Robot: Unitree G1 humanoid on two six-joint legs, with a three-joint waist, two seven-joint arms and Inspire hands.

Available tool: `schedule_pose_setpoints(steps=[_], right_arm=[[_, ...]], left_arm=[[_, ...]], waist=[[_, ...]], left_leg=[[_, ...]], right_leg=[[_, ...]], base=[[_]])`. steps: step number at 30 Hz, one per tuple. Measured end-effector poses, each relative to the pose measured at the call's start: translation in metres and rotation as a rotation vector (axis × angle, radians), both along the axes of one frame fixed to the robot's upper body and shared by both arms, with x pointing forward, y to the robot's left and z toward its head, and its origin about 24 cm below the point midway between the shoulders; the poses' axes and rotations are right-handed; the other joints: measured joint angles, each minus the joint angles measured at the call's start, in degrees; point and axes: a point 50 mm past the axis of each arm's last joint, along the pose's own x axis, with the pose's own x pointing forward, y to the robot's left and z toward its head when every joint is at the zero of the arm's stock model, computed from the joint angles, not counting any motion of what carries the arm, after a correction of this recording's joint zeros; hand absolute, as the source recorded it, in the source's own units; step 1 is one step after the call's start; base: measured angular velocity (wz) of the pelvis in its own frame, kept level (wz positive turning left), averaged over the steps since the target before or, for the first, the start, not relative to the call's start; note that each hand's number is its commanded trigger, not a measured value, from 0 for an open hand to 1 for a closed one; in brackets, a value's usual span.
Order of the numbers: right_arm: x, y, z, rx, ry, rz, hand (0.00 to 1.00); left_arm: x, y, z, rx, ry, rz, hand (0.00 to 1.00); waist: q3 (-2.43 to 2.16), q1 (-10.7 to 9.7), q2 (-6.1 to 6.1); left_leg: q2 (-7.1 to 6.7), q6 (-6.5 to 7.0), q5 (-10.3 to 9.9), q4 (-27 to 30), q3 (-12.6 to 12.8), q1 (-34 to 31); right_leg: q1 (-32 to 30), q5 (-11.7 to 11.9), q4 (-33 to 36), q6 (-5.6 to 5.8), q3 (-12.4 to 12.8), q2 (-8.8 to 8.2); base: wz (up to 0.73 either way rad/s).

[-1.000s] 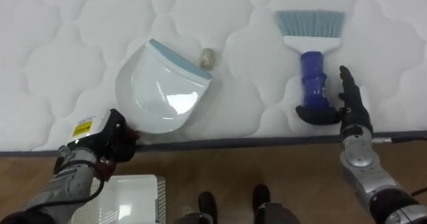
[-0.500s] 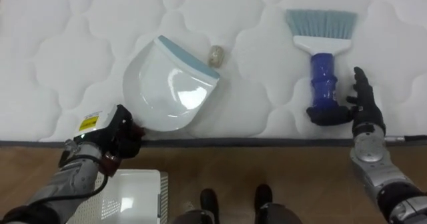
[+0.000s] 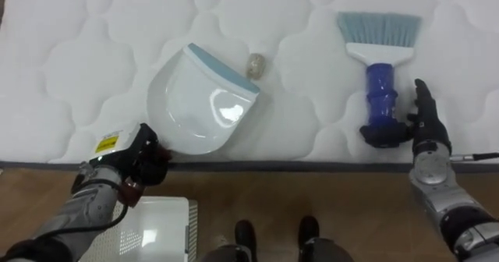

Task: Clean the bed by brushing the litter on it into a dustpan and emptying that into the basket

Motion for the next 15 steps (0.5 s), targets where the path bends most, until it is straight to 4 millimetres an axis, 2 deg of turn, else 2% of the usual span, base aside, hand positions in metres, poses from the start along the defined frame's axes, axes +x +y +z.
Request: schedule_pose_setpoints(steps=[5,7,8,11,15], right_arm=[[0.0018,0.0015,0.0009,-0.021,0.010,0.011,0.00],[0.0026,0.0018,0.0015,-0.033,0.013,0.012,0.72],[0.0034,0.0021,0.0021,-0.037,0.013,0.014,1.00],[0.0044,0.0023,0.0030,-0.038,0.013,0.014,1.00],[0.0076,-0.0046,0.0097,-0.075,0.004,-0.020,1.00]], left_arm=[[-0.0012,-0.0018,-0.0019,0.008,0.009,-0.004,1.00],[-0.0020,-0.0022,-0.0030,0.014,0.016,-0.006,1.00],[-0.0029,-0.0021,-0.0038,0.015,0.019,-0.005,1.00],[-0.0024,-0.0033,-0.0033,0.012,0.017,-0.008,1.00],[-0.0013,-0.0053,-0.0031,0.008,0.016,-0.012,1.00]], waist=[[0.02,0.1,-0.03],[0.06,0.2,-0.08],[0.14,0.3,-0.22],[0.40,0.7,-0.61],[0.51,1.1,-0.79]], left_leg=[[-0.16,0.04,0.0,0.1,0.0,-0.5],[-0.18,0.04,0.0,0.1,0.0,-0.5],[-0.18,0.04,0.0,0.2,0.0,-0.5],[-0.12,0.03,0.0,0.7,0.0,-1.0],[-0.15,0.05,0.0,1.5,0.0,-1.7]], right_leg=[[-0.7,0.0,0.8,0.01,0.0,-0.03],[-0.7,0.0,0.9,0.00,0.0,-0.06],[-0.8,-0.1,1.1,-0.06,0.0,-0.09],[-1.3,-0.2,1.4,-0.25,-0.1,-0.19],[-1.9,-0.3,2.0,-0.39,-0.7,-0.83]], base=[[0.00],[0.00],[0.00],[0.00],[0.01]])
